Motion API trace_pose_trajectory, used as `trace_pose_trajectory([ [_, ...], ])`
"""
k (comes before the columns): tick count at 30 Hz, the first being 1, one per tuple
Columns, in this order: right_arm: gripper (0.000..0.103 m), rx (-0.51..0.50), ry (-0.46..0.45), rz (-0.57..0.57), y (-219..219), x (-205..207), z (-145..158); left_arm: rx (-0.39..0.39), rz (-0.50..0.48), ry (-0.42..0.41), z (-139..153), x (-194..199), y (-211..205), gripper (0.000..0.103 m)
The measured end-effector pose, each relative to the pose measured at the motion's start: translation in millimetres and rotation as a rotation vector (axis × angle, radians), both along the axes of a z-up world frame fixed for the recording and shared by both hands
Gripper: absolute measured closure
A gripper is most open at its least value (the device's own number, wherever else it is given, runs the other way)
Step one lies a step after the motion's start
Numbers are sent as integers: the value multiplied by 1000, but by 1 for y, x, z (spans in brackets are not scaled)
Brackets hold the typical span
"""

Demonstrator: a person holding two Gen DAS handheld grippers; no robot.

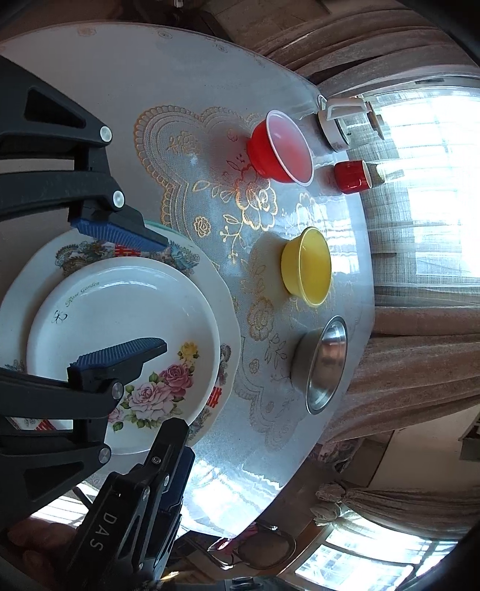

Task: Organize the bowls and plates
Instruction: 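Lower the floral plate onto the stack and open both tools, then move both tools to the rim of the steel bowl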

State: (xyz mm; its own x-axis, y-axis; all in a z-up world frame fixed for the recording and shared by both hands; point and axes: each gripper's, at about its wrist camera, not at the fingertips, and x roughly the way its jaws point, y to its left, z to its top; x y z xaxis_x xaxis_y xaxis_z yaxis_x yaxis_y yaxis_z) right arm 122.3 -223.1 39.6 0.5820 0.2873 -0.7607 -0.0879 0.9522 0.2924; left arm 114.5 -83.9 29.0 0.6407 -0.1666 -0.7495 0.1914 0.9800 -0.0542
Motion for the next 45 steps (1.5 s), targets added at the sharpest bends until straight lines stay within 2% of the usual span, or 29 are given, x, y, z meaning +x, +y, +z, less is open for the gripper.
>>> trace_pose_trajectory([
  [8, 61, 37, -24, -56, -23, 6, 6, 1, -1, 17, 5, 17, -6, 32],
  [15, 61, 57, -22, -139, -54, 23, 3, 3, 11, 43, 8, 40, -13, 22],
  [21, 61, 65, -12, -211, -80, 46, -10, -11, 35, 82, 11, 72, -16, 20],
  [26, 59, 44, -19, -238, -96, 70, -15, -68, 67, 141, 9, 98, -13, 19],
  [30, 58, 68, -21, -263, -106, 92, -19, -105, 85, 183, 3, 110, -12, 19],
  [33, 57, 102, -23, -291, -115, 112, -19, -109, 93, 206, -1, 116, -13, 19],
  [35, 51, 152, -26, -305, -123, 128, -16, -112, 94, 214, -2, 118, -14, 19],
  [39, 49, 204, -32, -354, -135, 157, -12, -102, 94, 213, -2, 121, -16, 19],
  [45, 49, 219, -3, -398, -135, 196, -15, -83, 87, 201, 3, 129, -20, 19],
])
